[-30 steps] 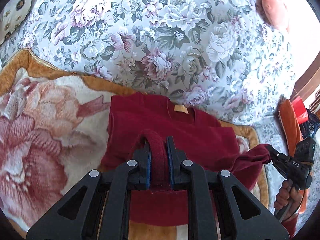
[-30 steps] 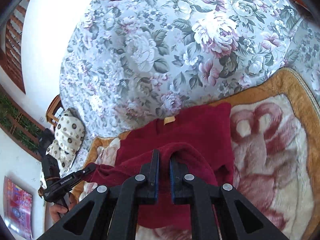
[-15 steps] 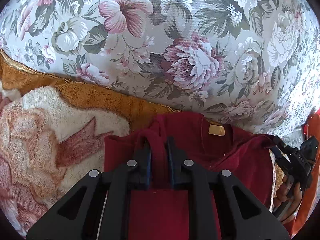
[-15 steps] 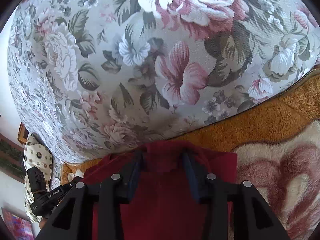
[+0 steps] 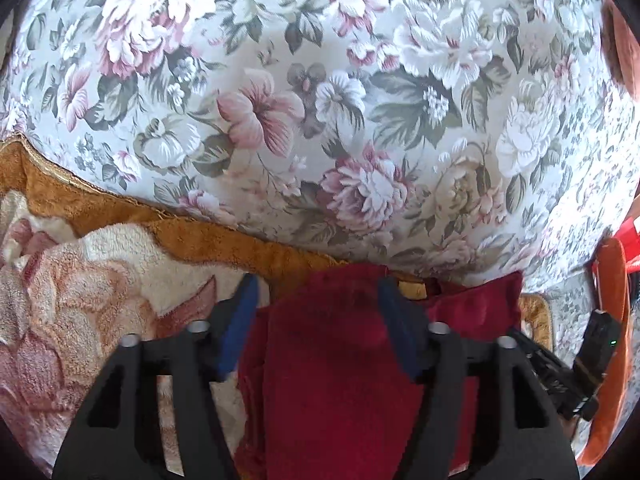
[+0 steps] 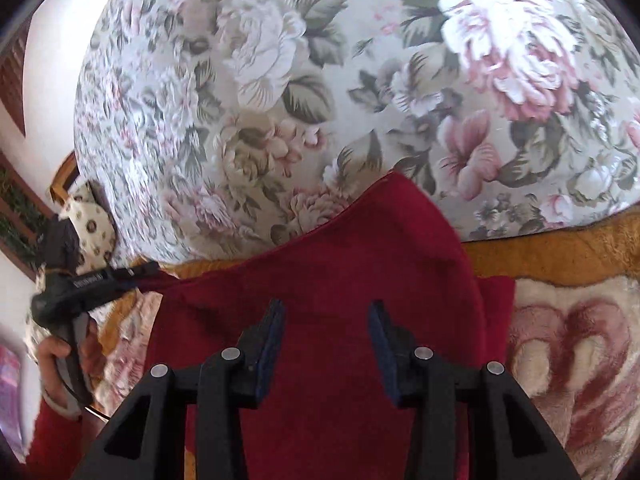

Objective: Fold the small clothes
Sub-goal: 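Open both grippers and lift them off the folded sweater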

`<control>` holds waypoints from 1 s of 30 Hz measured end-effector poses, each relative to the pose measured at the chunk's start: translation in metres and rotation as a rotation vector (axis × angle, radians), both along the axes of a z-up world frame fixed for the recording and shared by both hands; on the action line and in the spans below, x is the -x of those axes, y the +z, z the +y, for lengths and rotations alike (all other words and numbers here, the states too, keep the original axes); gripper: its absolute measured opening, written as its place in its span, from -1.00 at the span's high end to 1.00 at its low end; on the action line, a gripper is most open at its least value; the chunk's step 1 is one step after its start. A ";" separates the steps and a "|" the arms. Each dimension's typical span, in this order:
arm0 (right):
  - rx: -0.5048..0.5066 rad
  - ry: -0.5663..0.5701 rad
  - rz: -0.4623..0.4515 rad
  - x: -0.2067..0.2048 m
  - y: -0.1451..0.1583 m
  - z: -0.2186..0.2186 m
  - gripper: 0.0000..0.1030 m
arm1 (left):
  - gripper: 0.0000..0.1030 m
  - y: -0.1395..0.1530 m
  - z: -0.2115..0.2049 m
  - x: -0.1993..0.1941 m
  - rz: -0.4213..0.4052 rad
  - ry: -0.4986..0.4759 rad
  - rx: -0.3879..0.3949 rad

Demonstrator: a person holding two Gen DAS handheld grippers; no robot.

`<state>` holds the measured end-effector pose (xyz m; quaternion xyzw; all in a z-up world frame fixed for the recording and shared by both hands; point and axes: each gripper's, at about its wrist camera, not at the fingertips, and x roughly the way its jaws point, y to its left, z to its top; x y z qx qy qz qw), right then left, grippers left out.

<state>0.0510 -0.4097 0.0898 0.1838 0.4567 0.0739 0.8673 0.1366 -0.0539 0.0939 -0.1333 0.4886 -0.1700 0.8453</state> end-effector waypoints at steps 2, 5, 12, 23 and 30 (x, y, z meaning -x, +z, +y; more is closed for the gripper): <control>0.081 -0.061 0.054 -0.015 -0.016 -0.007 0.20 | -0.41 0.005 0.013 0.000 -0.002 0.034 0.055; 0.057 -0.147 0.126 -0.022 -0.028 -0.025 0.20 | -0.41 0.012 0.020 0.007 0.006 0.026 0.063; 0.148 -0.136 0.058 -0.025 -0.024 -0.026 0.20 | -0.42 -0.022 -0.016 0.036 0.032 -0.083 -0.053; 0.128 -0.235 0.056 -0.011 -0.026 -0.059 0.22 | -0.42 -0.065 -0.018 0.025 0.097 -0.016 -0.113; 0.124 -0.124 0.034 0.081 0.002 -0.027 0.22 | -0.42 -0.026 -0.006 0.092 0.005 -0.059 -0.090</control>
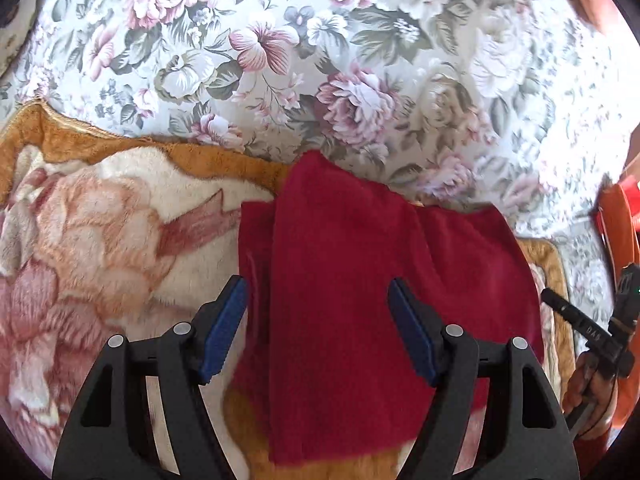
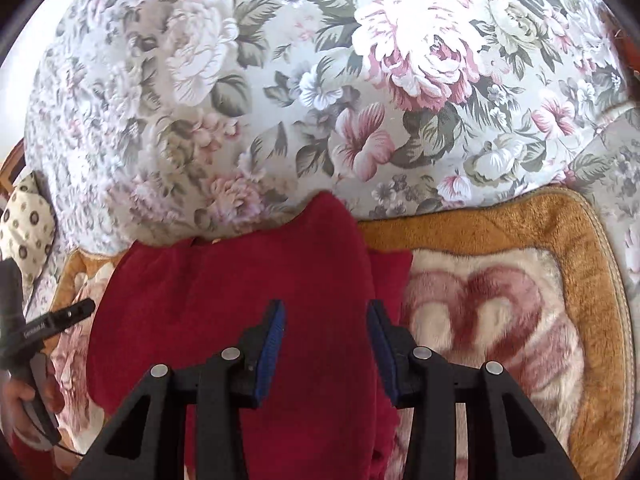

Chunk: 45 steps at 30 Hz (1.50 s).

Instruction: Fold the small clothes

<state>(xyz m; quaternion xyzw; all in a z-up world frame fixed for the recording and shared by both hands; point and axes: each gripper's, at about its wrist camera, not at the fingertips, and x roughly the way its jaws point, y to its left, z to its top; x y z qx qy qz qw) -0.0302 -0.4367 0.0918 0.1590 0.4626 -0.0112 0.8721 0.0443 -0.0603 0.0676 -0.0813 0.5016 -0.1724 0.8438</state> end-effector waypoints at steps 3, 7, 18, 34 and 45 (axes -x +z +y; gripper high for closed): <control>0.045 0.031 0.020 0.027 -0.019 0.020 0.22 | -0.42 -0.006 -0.006 0.034 -0.011 -0.014 -0.003; 0.138 0.073 0.059 0.022 -0.041 0.039 0.22 | -0.42 -0.047 -0.016 0.055 0.077 -0.015 -0.092; 0.089 0.082 0.041 0.057 -0.008 0.056 0.22 | -0.42 -0.044 0.023 0.086 0.112 0.036 -0.076; -0.013 0.088 0.068 0.069 -0.014 0.069 0.24 | -0.43 -0.041 0.033 0.087 0.019 0.057 -0.285; 0.015 0.052 0.084 0.067 -0.024 0.054 0.24 | -0.45 -0.018 0.048 0.099 -0.007 0.062 -0.159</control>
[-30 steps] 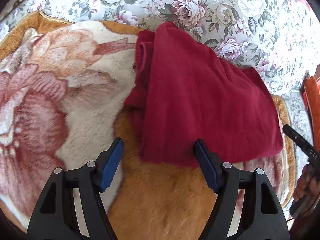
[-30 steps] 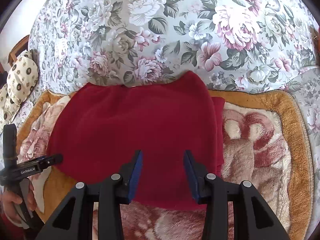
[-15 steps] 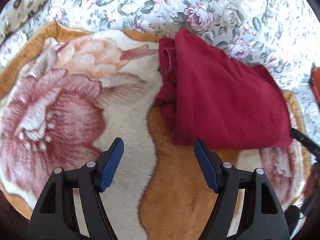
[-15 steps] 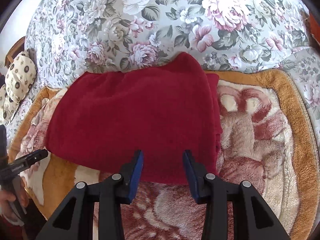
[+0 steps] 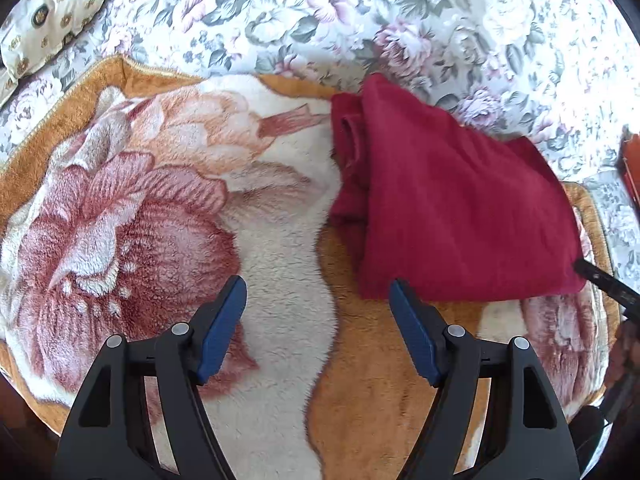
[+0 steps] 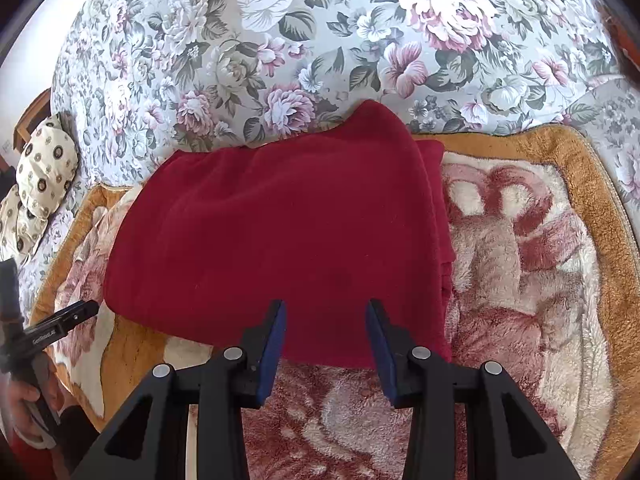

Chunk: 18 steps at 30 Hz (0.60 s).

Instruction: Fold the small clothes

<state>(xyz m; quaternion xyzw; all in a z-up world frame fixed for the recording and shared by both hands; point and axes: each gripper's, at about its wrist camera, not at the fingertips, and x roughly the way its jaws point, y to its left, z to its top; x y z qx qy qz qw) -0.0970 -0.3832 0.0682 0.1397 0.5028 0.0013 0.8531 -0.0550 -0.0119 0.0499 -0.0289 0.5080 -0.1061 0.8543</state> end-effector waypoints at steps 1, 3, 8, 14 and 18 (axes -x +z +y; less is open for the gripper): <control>0.008 -0.004 0.037 -0.004 -0.008 -0.001 0.24 | -0.45 0.001 -0.004 0.002 -0.008 -0.002 -0.006; 0.004 -0.002 0.071 -0.008 -0.016 -0.002 0.23 | -0.45 0.001 -0.013 0.001 -0.014 -0.012 -0.014; 0.008 0.039 0.027 -0.006 0.004 0.014 0.23 | -0.45 0.001 -0.028 0.000 -0.030 -0.020 -0.013; 0.016 0.069 -0.014 -0.005 0.024 0.035 0.23 | -0.44 0.006 -0.039 -0.002 -0.048 -0.030 -0.008; 0.006 0.067 -0.030 0.002 0.028 0.039 0.23 | -0.45 0.011 -0.046 0.001 -0.059 -0.042 -0.027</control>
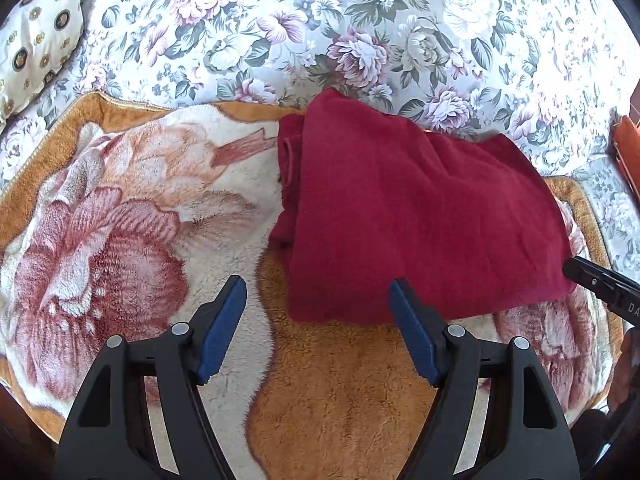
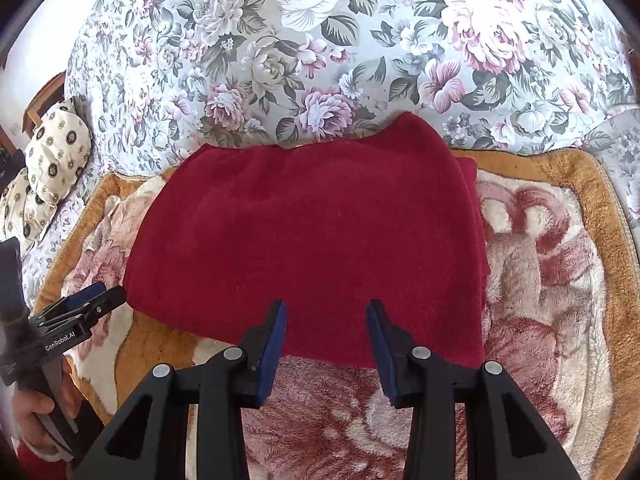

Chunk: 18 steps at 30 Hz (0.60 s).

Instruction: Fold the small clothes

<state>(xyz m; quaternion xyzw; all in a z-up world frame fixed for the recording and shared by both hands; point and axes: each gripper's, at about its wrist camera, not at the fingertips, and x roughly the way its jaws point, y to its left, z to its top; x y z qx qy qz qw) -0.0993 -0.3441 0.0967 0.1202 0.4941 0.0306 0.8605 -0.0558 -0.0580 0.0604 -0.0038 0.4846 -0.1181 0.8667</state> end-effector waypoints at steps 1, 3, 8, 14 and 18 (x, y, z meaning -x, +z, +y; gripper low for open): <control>-0.006 -0.002 -0.006 0.003 0.001 0.000 0.23 | -0.45 0.002 -0.002 0.001 -0.003 -0.002 -0.003; -0.016 -0.006 -0.008 0.011 0.005 -0.002 0.23 | -0.44 0.008 -0.006 0.005 -0.018 -0.006 -0.011; -0.009 -0.033 -0.021 0.026 0.014 -0.007 0.22 | -0.44 0.021 -0.014 0.021 -0.050 -0.022 -0.005; -0.009 -0.060 -0.020 0.034 0.025 -0.005 0.22 | -0.45 0.041 -0.017 0.038 -0.053 -0.036 0.077; 0.013 -0.052 -0.037 0.035 0.039 0.003 0.22 | -0.47 0.043 -0.017 0.035 -0.054 -0.039 0.158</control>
